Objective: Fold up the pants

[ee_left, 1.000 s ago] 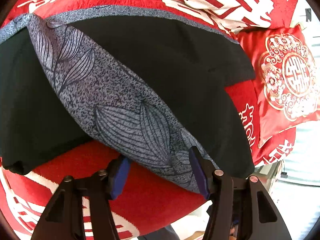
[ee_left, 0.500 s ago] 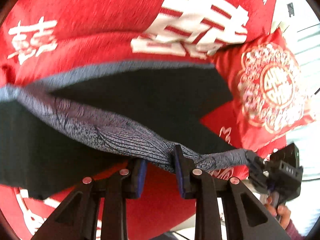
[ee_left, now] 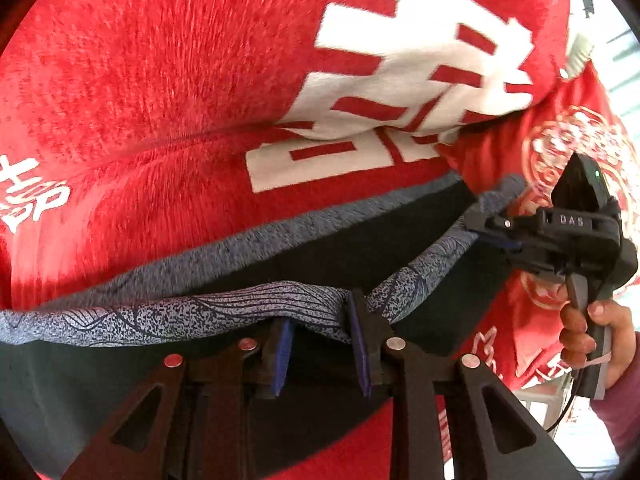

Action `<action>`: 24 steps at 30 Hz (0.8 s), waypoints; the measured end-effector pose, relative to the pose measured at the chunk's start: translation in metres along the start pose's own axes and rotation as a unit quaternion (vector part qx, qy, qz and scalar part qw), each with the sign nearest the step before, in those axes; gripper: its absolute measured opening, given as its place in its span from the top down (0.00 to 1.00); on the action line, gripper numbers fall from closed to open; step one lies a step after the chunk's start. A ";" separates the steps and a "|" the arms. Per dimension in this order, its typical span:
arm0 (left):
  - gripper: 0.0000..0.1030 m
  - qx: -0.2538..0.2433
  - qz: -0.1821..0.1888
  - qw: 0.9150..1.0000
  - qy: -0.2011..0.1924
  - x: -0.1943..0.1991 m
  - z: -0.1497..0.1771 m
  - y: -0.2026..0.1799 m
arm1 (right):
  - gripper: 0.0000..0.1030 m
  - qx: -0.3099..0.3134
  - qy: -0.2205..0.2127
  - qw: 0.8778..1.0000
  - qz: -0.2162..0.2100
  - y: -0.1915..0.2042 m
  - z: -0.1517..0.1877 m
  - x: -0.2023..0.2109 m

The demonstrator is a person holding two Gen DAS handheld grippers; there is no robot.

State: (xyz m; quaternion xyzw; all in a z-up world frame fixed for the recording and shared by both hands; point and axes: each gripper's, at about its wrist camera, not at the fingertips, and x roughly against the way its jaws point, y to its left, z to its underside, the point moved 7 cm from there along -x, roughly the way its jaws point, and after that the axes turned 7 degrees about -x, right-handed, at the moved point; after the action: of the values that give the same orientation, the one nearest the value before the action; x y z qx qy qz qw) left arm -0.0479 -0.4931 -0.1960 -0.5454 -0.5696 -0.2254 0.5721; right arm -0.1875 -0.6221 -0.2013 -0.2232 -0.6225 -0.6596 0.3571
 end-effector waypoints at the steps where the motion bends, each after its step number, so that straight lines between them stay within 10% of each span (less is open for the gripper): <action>1: 0.72 0.004 0.000 1.000 0.007 -0.006 -0.002 0.003 | 0.87 0.003 0.004 1.000 0.013 0.001 -0.008 -0.007; 8: 0.67 -0.006 -0.012 1.000 0.027 0.000 0.002 -0.001 | 0.40 0.019 0.005 0.999 0.029 -0.001 -0.039 -0.028; 10: 0.06 -0.015 -0.047 0.999 0.016 0.011 0.005 0.001 | 0.35 0.039 -0.001 0.999 0.030 0.004 -0.040 -0.024; 11: 0.00 -0.018 -0.067 0.998 0.006 0.016 0.005 0.003 | 0.35 0.049 -0.001 0.998 0.034 0.006 -0.039 -0.023; 16: 0.00 -0.008 -0.112 0.994 0.008 0.021 0.006 0.023 | 0.35 0.071 0.013 0.994 0.085 0.005 -0.035 -0.022; 24: 0.00 0.014 -0.184 0.983 0.018 0.024 0.027 0.054 | 0.35 0.138 -0.085 0.971 0.178 0.018 -0.042 0.021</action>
State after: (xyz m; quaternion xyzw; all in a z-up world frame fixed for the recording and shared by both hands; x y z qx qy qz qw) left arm -0.0052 -0.4446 -0.2009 -0.4192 -0.6527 -0.3285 0.5388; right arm -0.1808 -0.6665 -0.1790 -0.3335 -0.6862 -0.4718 0.4420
